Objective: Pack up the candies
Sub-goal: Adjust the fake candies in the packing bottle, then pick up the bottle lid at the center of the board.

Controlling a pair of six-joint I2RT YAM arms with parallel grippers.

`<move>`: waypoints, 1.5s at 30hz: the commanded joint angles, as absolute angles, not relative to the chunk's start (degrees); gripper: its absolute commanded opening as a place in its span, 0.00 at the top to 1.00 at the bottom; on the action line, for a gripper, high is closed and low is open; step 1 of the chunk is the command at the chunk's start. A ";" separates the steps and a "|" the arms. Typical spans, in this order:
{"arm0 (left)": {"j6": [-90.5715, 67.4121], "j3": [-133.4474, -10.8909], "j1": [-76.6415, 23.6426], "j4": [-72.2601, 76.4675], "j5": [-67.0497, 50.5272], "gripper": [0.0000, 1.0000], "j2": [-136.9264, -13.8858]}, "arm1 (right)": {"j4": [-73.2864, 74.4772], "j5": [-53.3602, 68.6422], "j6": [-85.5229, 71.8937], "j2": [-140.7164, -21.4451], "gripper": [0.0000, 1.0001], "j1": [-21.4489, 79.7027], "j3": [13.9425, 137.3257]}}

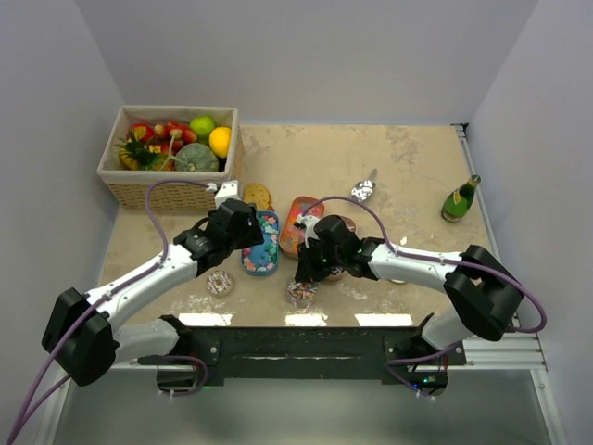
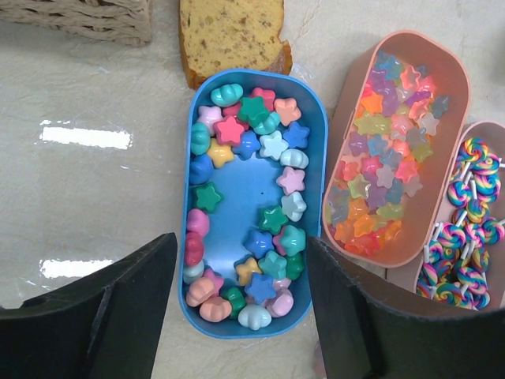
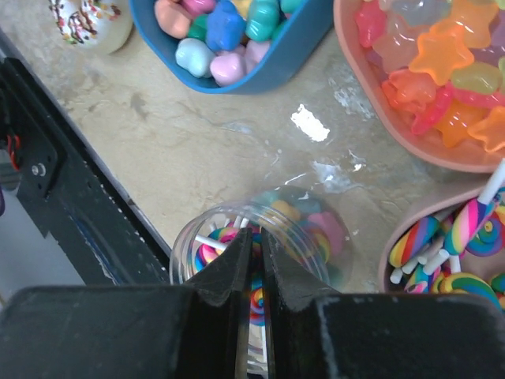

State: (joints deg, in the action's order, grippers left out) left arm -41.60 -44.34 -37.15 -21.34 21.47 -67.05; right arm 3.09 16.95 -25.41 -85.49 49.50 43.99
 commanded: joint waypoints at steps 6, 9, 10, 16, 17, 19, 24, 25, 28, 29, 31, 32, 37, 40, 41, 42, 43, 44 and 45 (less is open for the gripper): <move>-39.46 -44.56 -36.74 -17.23 18.81 0.29 -69.17 | 13.71 6.34 -22.85 -78.41 0.86 49.57 46.31; -39.11 -44.47 -36.74 -16.53 17.67 0.29 -69.61 | 15.46 0.73 -23.99 -73.14 0.81 49.57 47.72; -38.85 -44.30 -36.83 -16.26 17.32 0.29 -69.78 | 15.99 0.09 -24.08 -70.86 0.79 49.57 48.07; -37.45 -43.86 -36.83 -13.89 13.37 0.29 -71.01 | 24.58 -12.98 -26.62 -66.62 0.59 49.22 50.01; -37.09 -43.77 -36.83 -13.45 12.84 0.29 -71.45 | 26.44 -15.79 -29.15 -66.71 0.57 48.61 50.18; -36.48 -43.33 -36.83 -12.22 11.52 0.30 -71.72 | 31.87 -28.04 -33.29 -66.80 0.53 47.64 50.10; -36.39 -43.07 -36.91 -10.73 10.55 0.30 -72.42 | 36.65 -37.71 -44.20 -66.27 0.51 37.19 44.31; -36.30 -43.07 -36.91 -10.55 10.20 0.30 -72.51 | 34.74 -36.57 -44.21 -66.10 0.49 36.05 43.17; -36.12 -43.24 -36.83 -9.93 9.67 0.30 -72.42 | 32.96 -35.24 -45.96 -67.41 0.48 33.49 40.43; -36.12 -43.33 -36.91 -9.93 9.67 0.30 -72.33 | 33.31 -35.68 -48.32 -68.20 0.47 33.05 40.26; -35.95 -43.50 -36.91 -10.02 9.58 0.30 -72.33 | 32.79 -36.65 -50.26 -70.22 0.47 32.87 39.82; -35.95 -43.51 -36.83 -10.02 9.58 0.30 -72.42 | 32.52 -37.09 -51.93 -70.83 0.47 32.26 39.12; -35.68 -43.59 -36.91 -9.84 9.40 0.30 -72.42 | 26.12 -33.85 -51.07 -75.92 0.48 31.03 37.36; -35.68 -43.51 -36.83 -10.11 9.49 0.30 -72.33 | 25.58 -32.43 -50.62 -78.31 0.51 30.67 38.23; -35.68 -43.42 -36.91 -10.11 9.49 0.30 -72.33 | 25.14 -32.17 -50.62 -78.66 0.52 30.59 38.06; -35.68 -43.33 -36.83 -10.19 9.49 0.30 -72.25 | 24.79 -31.91 -50.71 -78.66 0.54 30.67 37.97; -35.86 -43.33 -36.83 -10.20 9.49 0.30 -72.07 | 24.09 -31.21 -50.63 -78.75 0.59 30.67 37.79; -35.77 -43.16 -36.83 -10.20 9.58 0.30 -72.07 | 24.17 -31.11 -50.63 -79.01 0.60 30.59 37.88; -35.86 -42.98 -36.83 -10.20 9.58 0.30 -71.98 | 24.34 -31.11 -50.54 -79.10 0.63 30.59 37.88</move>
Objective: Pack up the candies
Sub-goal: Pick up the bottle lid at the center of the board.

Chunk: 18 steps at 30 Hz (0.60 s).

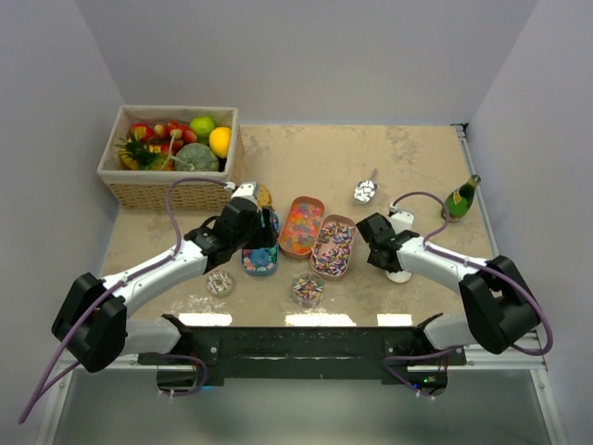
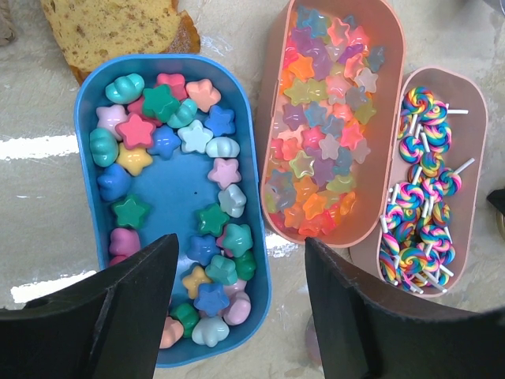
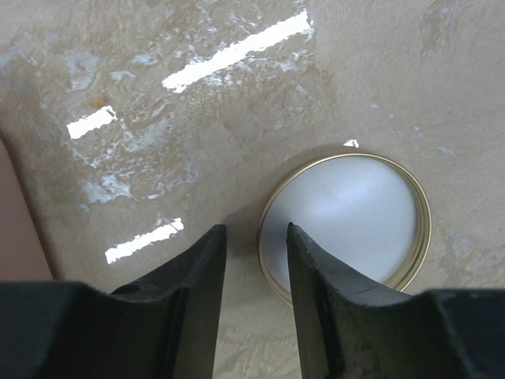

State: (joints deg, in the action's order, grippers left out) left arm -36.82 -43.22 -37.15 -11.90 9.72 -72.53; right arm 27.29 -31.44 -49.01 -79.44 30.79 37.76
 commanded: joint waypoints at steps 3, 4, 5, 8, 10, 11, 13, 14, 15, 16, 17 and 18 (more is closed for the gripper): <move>-35.95 -42.98 -36.83 -10.19 9.76 0.30 -71.72 | 24.35 -30.68 -50.54 -78.75 0.86 30.59 37.79; -35.86 -42.98 -36.91 -10.11 9.76 0.30 -71.72 | 24.17 -30.33 -50.45 -78.58 0.96 30.67 37.71; -35.86 -42.98 -36.91 -10.19 9.76 0.30 -71.81 | 24.17 -29.80 -50.45 -78.23 1.00 30.59 37.53; -35.60 -42.98 -36.83 -10.20 9.67 0.31 -71.63 | 23.29 -28.13 -49.93 -74.46 1.00 30.67 36.74; -34.98 -43.07 -36.91 -10.20 9.67 0.30 -71.37 | 23.55 -26.55 -49.22 -69.28 1.00 30.59 37.00; -34.98 -43.15 -36.91 -10.11 9.67 0.30 -71.19 | 23.55 -25.50 -47.74 -67.26 1.00 30.67 37.87; -34.63 -43.42 -36.91 -9.85 9.41 0.30 -71.19 | 22.60 -21.11 -45.89 -59.90 1.00 30.59 38.93; -34.63 -43.33 -36.91 -9.58 9.23 0.30 -71.10 | 21.72 -19.18 -43.44 -57.24 1.00 30.67 40.07; -34.54 -43.42 -36.91 -8.97 8.79 0.30 -71.10 | 20.58 -13.07 -41.85 -55.04 1.00 30.59 40.69; -34.37 -43.42 -36.83 -8.44 7.66 0.30 -71.02 | 17.96 -9.96 -40.10 -51.63 1.00 30.67 41.39; -34.28 -43.33 -36.83 -7.74 6.86 0.30 -70.93 | 17.06 -5.93 -37.12 -50.64 1.00 30.67 43.66; -34.10 -42.98 -36.83 -5.91 6.07 0.30 -70.75 | 16.01 -1.89 -35.70 -50.02 1.00 30.67 44.81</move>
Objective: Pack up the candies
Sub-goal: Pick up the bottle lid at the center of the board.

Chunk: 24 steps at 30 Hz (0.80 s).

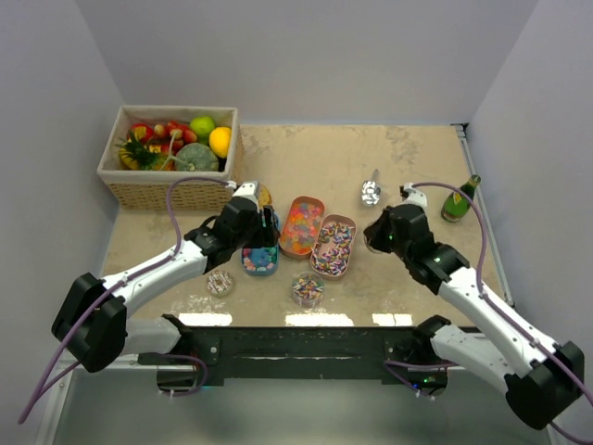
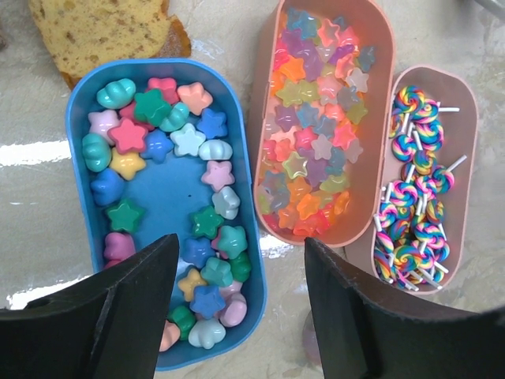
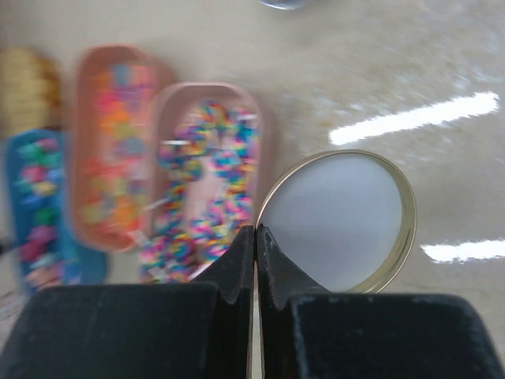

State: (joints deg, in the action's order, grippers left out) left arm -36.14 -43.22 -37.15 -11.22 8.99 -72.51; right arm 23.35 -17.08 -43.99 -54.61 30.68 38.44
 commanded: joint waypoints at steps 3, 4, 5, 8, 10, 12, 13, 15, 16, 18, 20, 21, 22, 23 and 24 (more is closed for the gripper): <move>-31.74 -41.84 -36.83 -0.89 2.03 0.30 -69.79 | 14.77 9.03 -32.35 -48.96 1.00 30.59 49.82; -31.12 -41.40 -36.91 2.08 0.02 0.30 -68.74 | 13.98 13.93 -31.73 -48.78 1.00 30.59 50.62; -30.24 -40.79 -36.91 6.46 -2.44 0.30 -68.03 | 13.97 15.19 -31.12 -48.52 1.00 30.59 52.37; -26.64 -37.71 -36.83 15.95 -9.04 0.29 -64.43 | 13.62 22.92 -30.85 -48.16 1.00 30.59 54.31; -23.31 -36.21 -36.91 20.02 -14.73 0.29 -62.15 | 12.32 26.70 -31.11 -48.34 1.00 30.59 55.02; -19.19 -38.22 -36.91 19.95 -19.05 0.29 -61.26 | 11.17 33.73 -32.60 -48.78 1.00 30.59 55.63; -17.77 -38.84 -37.00 19.52 -23.60 0.29 -60.56 | 10.29 36.62 -32.87 -48.87 1.00 30.59 55.98; -15.48 -39.55 -36.91 20.56 -27.66 0.29 -59.77 | 8.97 44.18 -33.92 -48.87 1.00 30.67 56.43; -14.51 -39.64 -37.00 21.26 -33.17 0.29 -59.16 | 7.05 46.21 -34.88 -48.69 1.00 30.59 56.43; -10.66 -39.73 -36.91 22.50 -40.04 0.29 -58.80 | 5.20 51.22 -36.03 -48.52 1.00 30.67 56.08; -7.92 -41.73 -36.83 19.80 -46.57 0.29 -58.45 | 4.04 53.25 -37.00 -48.87 1.00 30.59 55.81; -5.30 -42.53 -36.83 18.91 -48.41 0.29 -58.36 | 4.30 54.13 -37.26 -49.04 1.00 30.59 55.64; -3.71 -43.24 -36.91 18.11 -52.17 0.29 -58.45 | 4.05 55.01 -37.79 -49.48 1.00 30.59 55.29; -2.13 -44.63 -36.91 16.19 -53.16 0.29 -58.27 | 3.69 55.72 -37.97 -49.66 1.00 30.67 54.41; -0.28 -45.17 -36.91 15.30 -53.87 0.29 -58.10 | 3.17 57.11 -38.14 -49.75 1.00 30.59 54.14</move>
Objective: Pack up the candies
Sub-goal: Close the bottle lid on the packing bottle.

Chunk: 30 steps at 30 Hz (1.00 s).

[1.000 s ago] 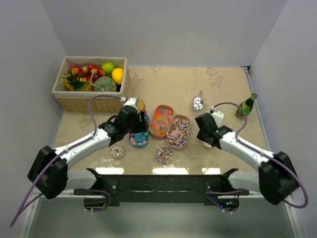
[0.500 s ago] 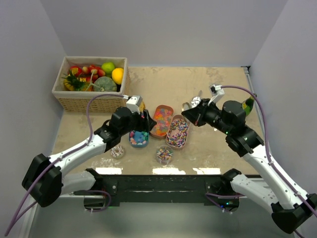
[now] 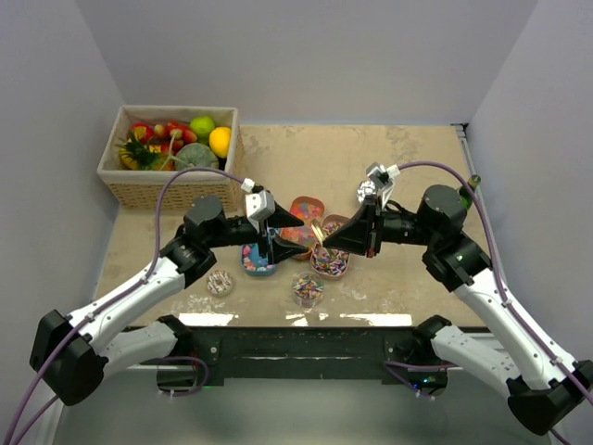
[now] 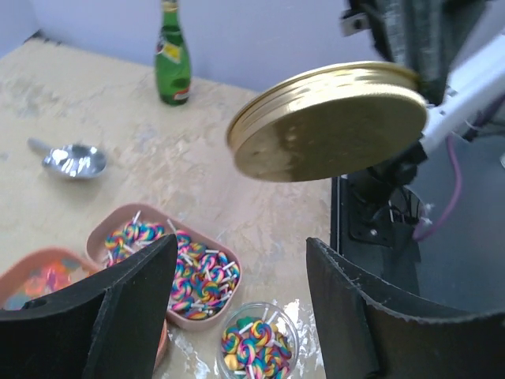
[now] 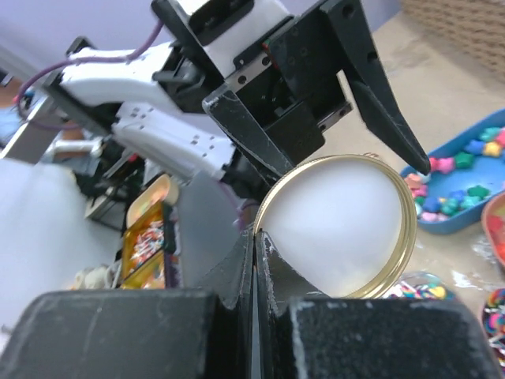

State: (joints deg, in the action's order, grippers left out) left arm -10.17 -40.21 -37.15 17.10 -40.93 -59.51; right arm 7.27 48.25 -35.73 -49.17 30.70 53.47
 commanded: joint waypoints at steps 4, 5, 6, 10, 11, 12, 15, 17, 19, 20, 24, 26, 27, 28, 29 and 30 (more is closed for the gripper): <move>2.02 -45.44 -37.00 17.57 -60.52 0.29 -57.66 | -4.56 59.76 -43.23 -49.48 1.00 30.85 51.16; 2.02 -45.27 -37.00 18.97 -62.21 0.30 -57.83 | -6.40 60.20 -44.29 -49.57 1.00 30.94 50.46; 1.85 -45.35 -37.00 19.07 -63.10 0.30 -58.18 | -7.90 60.64 -45.08 -49.74 1.00 30.94 49.93; 1.41 -44.74 -37.00 20.39 -64.95 0.34 -59.23 | -11.50 61.00 -46.58 -50.54 1.00 31.55 47.99; 1.15 -45.00 -37.00 20.74 -65.21 0.34 -59.67 | -11.60 61.00 -46.58 -50.62 1.00 31.81 47.90; 0.79 -45.09 -36.91 20.92 -65.30 0.34 -60.29 | -11.60 61.00 -46.58 -50.80 1.00 31.90 47.90; -1.74 -45.09 -37.00 22.93 -65.65 0.36 -61.87 | -11.51 61.08 -46.49 -51.41 1.00 32.25 47.64; -2.55 -45.35 -36.91 23.56 -63.56 0.36 -62.57 | -11.51 61.08 -46.49 -51.50 1.00 32.43 47.55; -2.29 -45.70 -36.91 21.90 -60.49 0.36 -63.45 | -10.55 60.56 -45.88 -51.07 1.00 32.61 47.72; -1.85 -46.23 -37.00 21.19 -59.60 0.36 -63.72 | -10.02 60.30 -45.53 -50.98 1.00 32.61 47.72; -2.37 -46.67 -37.00 20.65 -55.55 0.36 -64.34 | -8.70 59.94 -44.74 -50.54 1.00 32.61 47.55; -2.37 -46.67 -36.91 20.74 -55.02 0.37 -64.16 | -7.83 59.42 -43.86 -50.71 1.00 32.61 47.46; -2.46 -46.58 -37.00 20.83 -55.37 0.38 -63.81 | -7.30 59.33 -43.51 -50.89 1.00 32.61 47.37; -2.46 -46.50 -36.91 21.44 -56.85 0.40 -63.81 | -7.38 59.33 -43.42 -51.24 1.00 32.52 47.03; -2.55 -46.32 -36.91 21.79 -57.74 0.42 -63.63 | -7.47 59.24 -43.50 -51.76 1.00 32.61 46.76; -2.81 -46.14 -37.00 22.14 -58.79 0.45 -63.37 | -7.82 59.33 -43.51 -52.03 1.00 32.61 46.58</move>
State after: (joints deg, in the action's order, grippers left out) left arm -1.98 -44.05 -36.88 19.92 -56.97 -64.49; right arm -7.53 59.55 -44.53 -51.40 32.36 47.42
